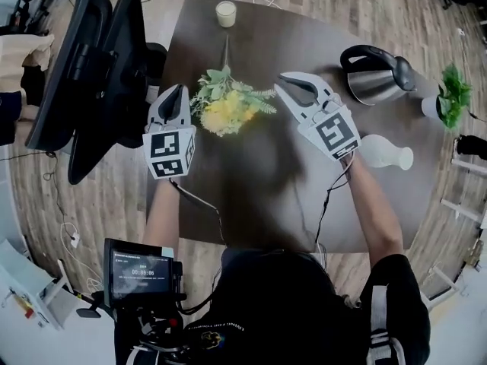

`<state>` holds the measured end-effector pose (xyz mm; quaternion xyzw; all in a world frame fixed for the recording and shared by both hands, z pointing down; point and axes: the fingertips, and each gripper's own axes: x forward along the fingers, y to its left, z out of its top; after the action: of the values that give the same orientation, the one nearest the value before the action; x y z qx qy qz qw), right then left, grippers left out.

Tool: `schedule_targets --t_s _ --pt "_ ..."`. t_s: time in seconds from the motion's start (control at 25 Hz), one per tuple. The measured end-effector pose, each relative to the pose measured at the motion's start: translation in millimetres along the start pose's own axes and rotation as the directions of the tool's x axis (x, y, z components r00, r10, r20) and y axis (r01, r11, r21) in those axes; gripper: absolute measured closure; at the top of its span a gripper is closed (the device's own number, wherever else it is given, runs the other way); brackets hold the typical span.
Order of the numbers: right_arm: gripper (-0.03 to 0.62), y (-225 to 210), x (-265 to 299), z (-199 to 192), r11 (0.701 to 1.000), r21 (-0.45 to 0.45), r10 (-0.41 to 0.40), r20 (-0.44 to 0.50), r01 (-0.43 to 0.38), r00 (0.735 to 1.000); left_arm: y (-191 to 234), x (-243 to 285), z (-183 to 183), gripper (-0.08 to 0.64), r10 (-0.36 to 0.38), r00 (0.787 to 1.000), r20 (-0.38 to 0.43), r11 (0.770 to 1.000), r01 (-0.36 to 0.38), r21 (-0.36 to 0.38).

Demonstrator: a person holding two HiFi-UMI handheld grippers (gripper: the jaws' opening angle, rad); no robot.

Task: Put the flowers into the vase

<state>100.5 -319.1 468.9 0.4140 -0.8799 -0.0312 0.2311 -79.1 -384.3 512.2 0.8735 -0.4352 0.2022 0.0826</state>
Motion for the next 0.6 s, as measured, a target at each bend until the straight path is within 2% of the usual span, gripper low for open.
schedule_targets --t_s 0.12,0.28,0.36,0.4,0.52,0.6 --pt "0.571 -3.9 34.7 -14.6 0.990 -0.136 0.041 -0.056 -0.048 0.998 5.6 -1.2 -19.7 0.552 -0.020 1.000 -0.014 0.999 0.020 -0.028" --pt "0.569 0.7 73.5 -40.9 0.937 -0.324 0.082 -0.149 -0.127 0.985 9.3 -1.6 -44.3 0.551 -0.041 0.998 -0.045 0.998 0.039 -0.056" --pt "0.544 5.9 88.5 -51.8 0.897 -0.401 0.114 -0.190 -0.183 0.975 5.8 0.4 -51.6 0.535 -0.065 0.996 -0.062 0.996 0.061 -0.066" --pt "0.503 8.0 95.1 -56.8 0.873 -0.440 0.128 -0.210 -0.211 0.969 3.3 1.8 -53.6 0.514 -0.077 0.995 -0.069 0.995 0.073 -0.071" --pt "0.495 12.1 113.0 -70.0 0.790 -0.544 0.163 -0.261 -0.285 0.951 0.6 5.0 -57.3 0.486 -0.088 0.993 -0.077 0.994 0.082 -0.069" --pt "0.494 14.6 123.2 -76.4 0.723 -0.612 0.177 -0.286 -0.322 0.942 1.5 5.6 -59.6 0.481 -0.078 0.994 -0.081 0.996 0.074 -0.051"
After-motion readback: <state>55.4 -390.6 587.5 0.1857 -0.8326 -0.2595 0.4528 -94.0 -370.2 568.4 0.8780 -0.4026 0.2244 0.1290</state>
